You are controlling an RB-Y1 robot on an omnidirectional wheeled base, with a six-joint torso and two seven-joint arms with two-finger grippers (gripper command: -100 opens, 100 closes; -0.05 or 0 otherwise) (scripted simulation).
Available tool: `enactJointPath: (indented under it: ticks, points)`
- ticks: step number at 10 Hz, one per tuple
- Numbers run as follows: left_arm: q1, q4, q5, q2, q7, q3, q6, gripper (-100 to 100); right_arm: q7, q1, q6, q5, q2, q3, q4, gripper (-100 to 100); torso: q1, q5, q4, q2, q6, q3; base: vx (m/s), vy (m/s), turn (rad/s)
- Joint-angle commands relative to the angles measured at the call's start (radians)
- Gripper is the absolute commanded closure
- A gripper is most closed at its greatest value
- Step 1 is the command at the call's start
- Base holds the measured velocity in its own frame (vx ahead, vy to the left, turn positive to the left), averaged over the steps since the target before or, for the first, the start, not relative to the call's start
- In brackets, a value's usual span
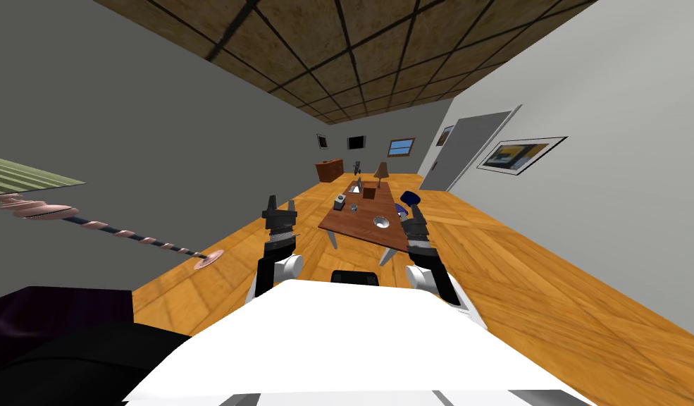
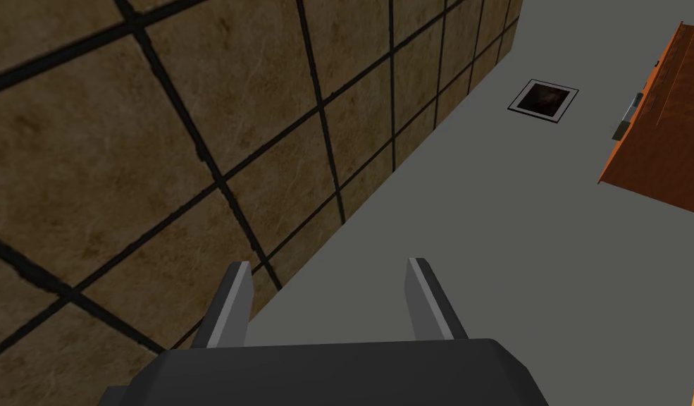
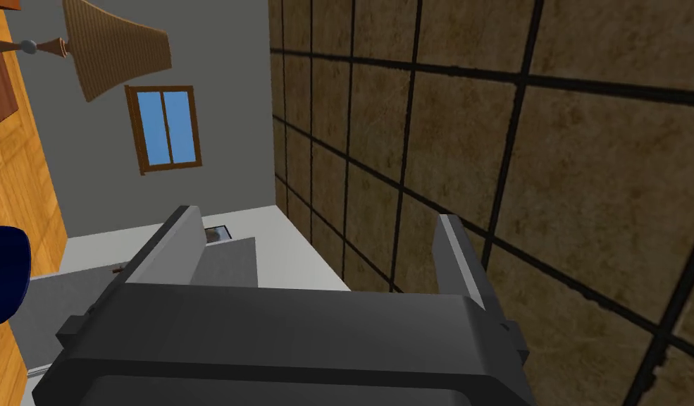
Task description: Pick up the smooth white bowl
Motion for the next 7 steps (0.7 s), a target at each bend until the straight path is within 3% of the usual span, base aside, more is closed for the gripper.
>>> enactJointPath:
  ticks: [1,5,6,7]
  points:
    - [0.0,0.0,0.0,0.0,0.0,0.0,0.0,0,0.003,0.012,0.021,0.009,-0.042,0.018,0.024,-100,0.0,0.0,0.0,0.0,0.0,0.0,-0.058,0.027,0.024]
    - [0.0,0.0,0.0,0.0,0.0,0.0,0.0,0,0.035,0.039,0.097,0.057,-0.173,0.105,0.149,-100,0.004,0.001,0.001,0.005,0.0,0.003,-0.15,0.081,0.054]
    - [0.0,0.0,0.0,0.0,0.0,0.0,0.0,0,0.035,0.039,0.097,0.057,-0.178,0.105,0.162,-100,0.005,0.001,0.001,0.006,0.0,0.003,-0.104,0.07,0.012]
    - [0.0,0.0,0.0,0.0,0.0,0.0,0.0,0,0.046,0.046,0.118,0.073,-0.211,0.133,0.191,-100,0.003,0.001,0.001,0.003,0.0,0.002,-0.065,0.055,0.06]
